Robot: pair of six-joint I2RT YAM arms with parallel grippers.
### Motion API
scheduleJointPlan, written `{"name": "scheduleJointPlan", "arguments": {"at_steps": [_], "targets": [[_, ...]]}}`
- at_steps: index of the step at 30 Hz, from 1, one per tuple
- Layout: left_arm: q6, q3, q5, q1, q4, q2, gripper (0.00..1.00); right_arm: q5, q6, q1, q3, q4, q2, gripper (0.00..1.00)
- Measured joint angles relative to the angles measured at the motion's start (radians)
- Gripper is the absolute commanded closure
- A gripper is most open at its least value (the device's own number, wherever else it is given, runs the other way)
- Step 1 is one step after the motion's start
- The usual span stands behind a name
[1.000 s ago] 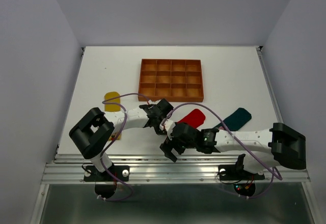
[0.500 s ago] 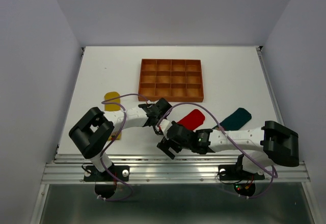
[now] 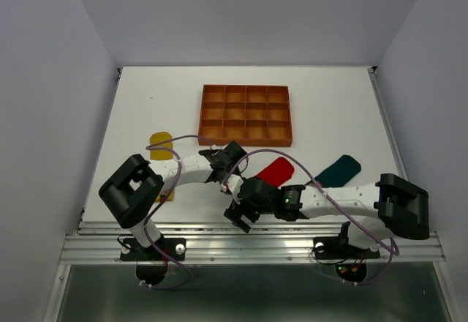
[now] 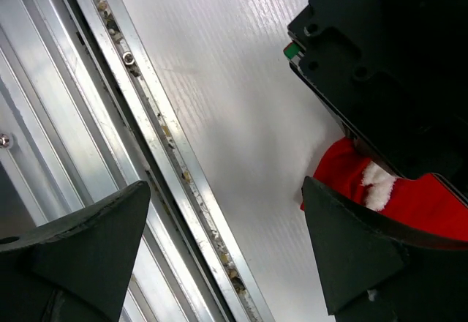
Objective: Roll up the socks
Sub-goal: Pick up the sock at the center of the board.
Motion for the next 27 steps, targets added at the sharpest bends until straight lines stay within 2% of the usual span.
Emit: {"name": "scheduleJointPlan", "arguments": {"at_steps": [7, 27], "targets": [[-0.001, -0.001, 0.007, 0.001, 0.000, 0.000, 1.00, 0.005, -0.008, 0.002, 0.000, 0.017, 0.012, 0.13], [-0.008, -0.003, 0.010, 0.003, 0.000, 0.000, 1.00, 0.206, 0.059, 0.020, -0.031, 0.037, 0.073, 0.22]]}}
